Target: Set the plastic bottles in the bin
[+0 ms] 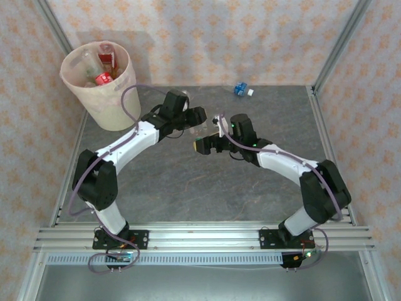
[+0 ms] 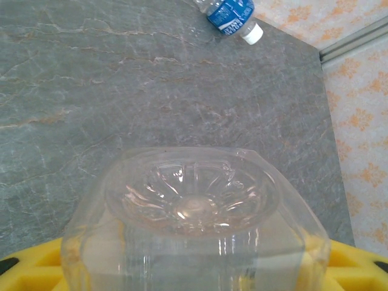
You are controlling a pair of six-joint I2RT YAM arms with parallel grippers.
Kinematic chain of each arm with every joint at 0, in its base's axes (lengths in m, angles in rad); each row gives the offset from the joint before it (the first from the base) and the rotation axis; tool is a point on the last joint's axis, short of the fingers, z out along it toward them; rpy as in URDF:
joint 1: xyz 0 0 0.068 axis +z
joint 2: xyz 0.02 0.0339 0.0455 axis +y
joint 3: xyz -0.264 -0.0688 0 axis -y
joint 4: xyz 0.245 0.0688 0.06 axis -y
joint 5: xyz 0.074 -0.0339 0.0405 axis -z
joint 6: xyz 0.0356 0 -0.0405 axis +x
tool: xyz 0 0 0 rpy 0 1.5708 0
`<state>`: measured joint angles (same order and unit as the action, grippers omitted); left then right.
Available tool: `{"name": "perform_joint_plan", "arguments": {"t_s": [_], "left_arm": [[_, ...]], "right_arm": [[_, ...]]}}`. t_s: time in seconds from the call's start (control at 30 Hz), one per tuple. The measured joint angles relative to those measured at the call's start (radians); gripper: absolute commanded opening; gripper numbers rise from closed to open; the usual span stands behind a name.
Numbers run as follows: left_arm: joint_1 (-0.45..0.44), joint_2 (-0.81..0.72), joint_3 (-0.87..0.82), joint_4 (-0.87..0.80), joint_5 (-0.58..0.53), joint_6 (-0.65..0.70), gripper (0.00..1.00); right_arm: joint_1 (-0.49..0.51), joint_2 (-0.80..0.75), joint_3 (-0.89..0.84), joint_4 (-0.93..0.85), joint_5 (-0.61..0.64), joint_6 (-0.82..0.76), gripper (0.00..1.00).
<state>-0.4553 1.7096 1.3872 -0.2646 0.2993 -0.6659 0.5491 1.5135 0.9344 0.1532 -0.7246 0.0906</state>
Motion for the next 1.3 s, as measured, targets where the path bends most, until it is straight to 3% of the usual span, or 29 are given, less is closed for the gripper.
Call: {"name": "perform_joint_plan", "arguments": {"t_s": [0.27, 0.4, 0.57, 0.83, 1.13, 1.3], "left_arm": [[0.053, -0.087, -0.05, 0.0, -0.017, -0.004, 0.54], [0.078, -0.169, -0.049, -0.031, -0.059, 0.034, 0.45], [0.153, -0.29, -0.007, -0.102, -0.154, 0.104, 0.46], [0.276, -0.374, 0.151, -0.153, -0.305, 0.216, 0.46], [0.404, -0.363, 0.23, -0.099, -0.482, 0.315, 0.46], [0.541, -0.296, 0.316, -0.031, -0.544, 0.334, 0.46]], "right_arm": [[0.0, -0.2, -0.08, 0.013, 0.237, -0.056, 0.99], [0.0, -0.246, -0.124, 0.053, 0.391, -0.055, 0.99], [0.0, -0.256, -0.163, 0.115, 0.535, -0.049, 0.99], [0.0, -0.256, -0.165, 0.148, 0.625, -0.032, 0.99], [0.0, -0.258, -0.17, 0.154, 0.671, -0.024, 0.99], [0.0, -0.275, -0.183, 0.154, 0.691, -0.024, 0.99]]}}
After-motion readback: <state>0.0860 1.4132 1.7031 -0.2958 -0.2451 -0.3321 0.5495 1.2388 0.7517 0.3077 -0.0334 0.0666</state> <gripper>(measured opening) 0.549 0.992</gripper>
